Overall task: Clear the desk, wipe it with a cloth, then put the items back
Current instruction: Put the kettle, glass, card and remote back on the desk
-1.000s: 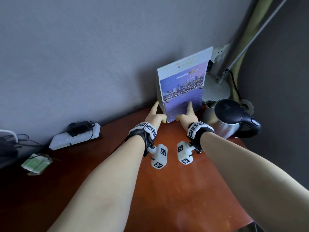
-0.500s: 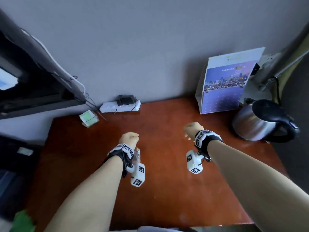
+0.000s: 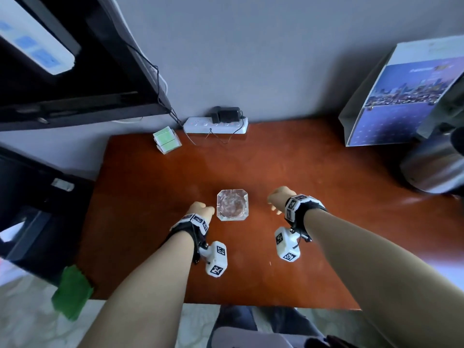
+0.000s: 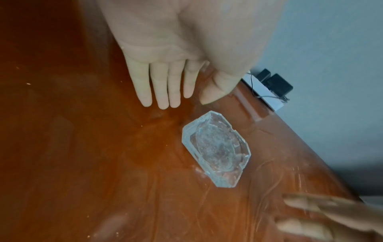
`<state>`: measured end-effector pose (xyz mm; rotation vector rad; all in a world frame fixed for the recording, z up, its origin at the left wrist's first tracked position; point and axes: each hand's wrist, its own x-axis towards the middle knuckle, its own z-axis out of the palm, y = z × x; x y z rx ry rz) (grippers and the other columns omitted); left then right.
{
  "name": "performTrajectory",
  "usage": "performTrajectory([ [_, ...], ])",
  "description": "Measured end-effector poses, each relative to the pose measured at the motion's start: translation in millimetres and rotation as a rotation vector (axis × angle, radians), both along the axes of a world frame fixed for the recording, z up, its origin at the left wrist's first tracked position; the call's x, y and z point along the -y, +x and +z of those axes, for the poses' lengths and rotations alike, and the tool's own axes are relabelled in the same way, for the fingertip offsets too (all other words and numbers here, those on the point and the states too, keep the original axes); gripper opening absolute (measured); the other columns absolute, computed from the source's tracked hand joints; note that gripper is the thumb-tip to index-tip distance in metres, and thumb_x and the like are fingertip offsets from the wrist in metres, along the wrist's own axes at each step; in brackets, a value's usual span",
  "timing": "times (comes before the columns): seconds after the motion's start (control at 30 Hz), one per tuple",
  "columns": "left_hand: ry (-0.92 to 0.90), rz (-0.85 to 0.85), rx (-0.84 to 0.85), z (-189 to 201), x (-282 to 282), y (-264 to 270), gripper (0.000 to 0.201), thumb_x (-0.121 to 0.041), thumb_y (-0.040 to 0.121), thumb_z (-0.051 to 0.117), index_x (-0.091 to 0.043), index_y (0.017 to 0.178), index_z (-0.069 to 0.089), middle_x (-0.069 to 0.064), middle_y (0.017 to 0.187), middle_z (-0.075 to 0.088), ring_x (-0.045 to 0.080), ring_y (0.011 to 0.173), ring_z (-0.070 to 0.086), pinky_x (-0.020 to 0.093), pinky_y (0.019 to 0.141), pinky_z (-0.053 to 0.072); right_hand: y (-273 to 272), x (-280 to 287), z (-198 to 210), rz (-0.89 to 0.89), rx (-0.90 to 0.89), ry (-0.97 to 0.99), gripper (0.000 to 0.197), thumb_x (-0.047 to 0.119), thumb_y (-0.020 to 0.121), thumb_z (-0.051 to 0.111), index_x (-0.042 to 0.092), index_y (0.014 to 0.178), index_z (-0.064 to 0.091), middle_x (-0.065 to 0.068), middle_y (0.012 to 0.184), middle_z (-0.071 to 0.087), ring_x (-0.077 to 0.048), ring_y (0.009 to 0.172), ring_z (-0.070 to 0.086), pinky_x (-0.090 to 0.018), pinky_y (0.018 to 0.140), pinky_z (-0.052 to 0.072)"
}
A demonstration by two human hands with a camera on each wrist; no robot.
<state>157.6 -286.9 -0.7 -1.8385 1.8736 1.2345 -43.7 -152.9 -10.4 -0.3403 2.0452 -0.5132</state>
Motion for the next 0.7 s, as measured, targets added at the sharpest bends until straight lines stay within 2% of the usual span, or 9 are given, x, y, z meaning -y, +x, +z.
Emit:
performTrajectory([
  [0.07,0.032,-0.042,0.017,-4.0,5.1,-4.4,0.045,-0.027,0.084,0.061,-0.008,0.125,0.06,0.01,0.119,0.065,0.029,0.098,0.061,0.032,0.086,0.046,8.8,14.2,-4.9,-0.029,-0.021,0.011,0.02,0.017,0.081,0.057,0.008,0.09,0.072,-0.012,0.089,0.074,-0.03,0.085,0.071,-0.04,0.085,0.058],
  [0.13,0.084,-0.038,-0.01,-12.7,11.8,-9.8,0.056,-0.027,0.087,0.06,-0.011,0.14,0.05,0.011,0.136,0.057,0.03,0.119,0.056,0.032,0.095,0.041,21.8,25.5,-6.5,-0.073,-0.006,0.026,0.021,0.014,0.082,0.054,0.006,0.089,0.072,-0.012,0.09,0.075,-0.027,0.08,0.07,-0.033,0.075,0.059],
  [0.2,0.103,-0.021,-0.025,-18.9,19.0,-15.4,0.056,-0.022,0.09,0.059,-0.011,0.143,0.047,0.011,0.143,0.052,0.03,0.128,0.052,0.032,0.1,0.039,36.3,35.4,-10.9,-0.099,0.02,0.044,0.021,0.014,0.084,0.052,0.006,0.084,0.071,-0.013,0.09,0.075,-0.024,0.07,0.066,-0.028,0.062,0.052],
  [0.27,0.102,-0.015,-0.047,-23.0,25.6,-19.6,0.043,-0.017,0.09,0.058,-0.007,0.131,0.058,0.014,0.13,0.061,0.033,0.118,0.058,0.03,0.091,0.043,47.9,44.5,-17.7,-0.122,0.02,0.051,0.019,0.017,0.084,0.053,0.008,0.081,0.069,-0.014,0.087,0.075,-0.025,0.07,0.067,-0.031,0.064,0.054],
  [0.33,0.11,-0.056,-0.085,-22.9,28.9,-23.7,0.015,-0.015,0.084,0.057,-0.005,0.09,0.068,0.017,0.095,0.068,0.039,0.093,0.063,0.031,0.073,0.044,55.8,51.1,-23.8,-0.157,-0.004,0.042,0.017,0.018,0.082,0.055,0.011,0.087,0.07,-0.014,0.084,0.074,-0.029,0.08,0.071,-0.037,0.075,0.06],
  [0.37,0.126,-0.053,-0.106,-25.2,30.2,-25.6,0.014,-0.015,0.08,0.058,-0.004,0.079,0.066,0.016,0.085,0.068,0.04,0.087,0.065,0.032,0.068,0.047,58.1,53.8,-25.6,-0.181,-0.016,0.04,0.018,0.018,0.081,0.056,0.011,0.089,0.07,-0.014,0.084,0.073,-0.03,0.083,0.071,-0.041,0.078,0.061],
  [0.47,0.18,-0.025,-0.142,-29.4,35.5,-29.2,0.028,-0.023,0.069,0.057,-0.003,0.083,0.07,0.015,0.086,0.073,0.035,0.085,0.071,0.038,0.077,0.06,60.3,59.6,-28.4,-0.264,-0.019,0.042,0.014,0.021,0.084,0.056,0.013,0.084,0.068,-0.013,0.087,0.073,-0.031,0.083,0.071,-0.046,0.078,0.06],
  [0.57,0.23,0.028,-0.198,-38.9,48.8,-30.9,0.039,-0.027,0.057,0.055,-0.004,0.084,0.071,0.014,0.086,0.074,0.034,0.084,0.071,0.043,0.08,0.061,57.6,69.9,-26.6,-0.301,-0.032,0.027,0.014,0.023,0.086,0.057,0.014,0.084,0.068,-0.011,0.089,0.072,-0.032,0.084,0.07,-0.047,0.079,0.06],
  [0.7,0.236,0.119,-0.282,-31.2,81.0,-32.7,0.038,-0.026,0.052,0.056,-0.003,0.079,0.07,0.015,0.085,0.073,0.035,0.087,0.071,0.045,0.082,0.06,53.5,102.6,-15.6,-0.316,-0.061,-0.031,0.012,0.021,0.084,0.058,0.015,0.084,0.069,-0.009,0.087,0.072,-0.03,0.084,0.07,-0.046,0.077,0.061],
])
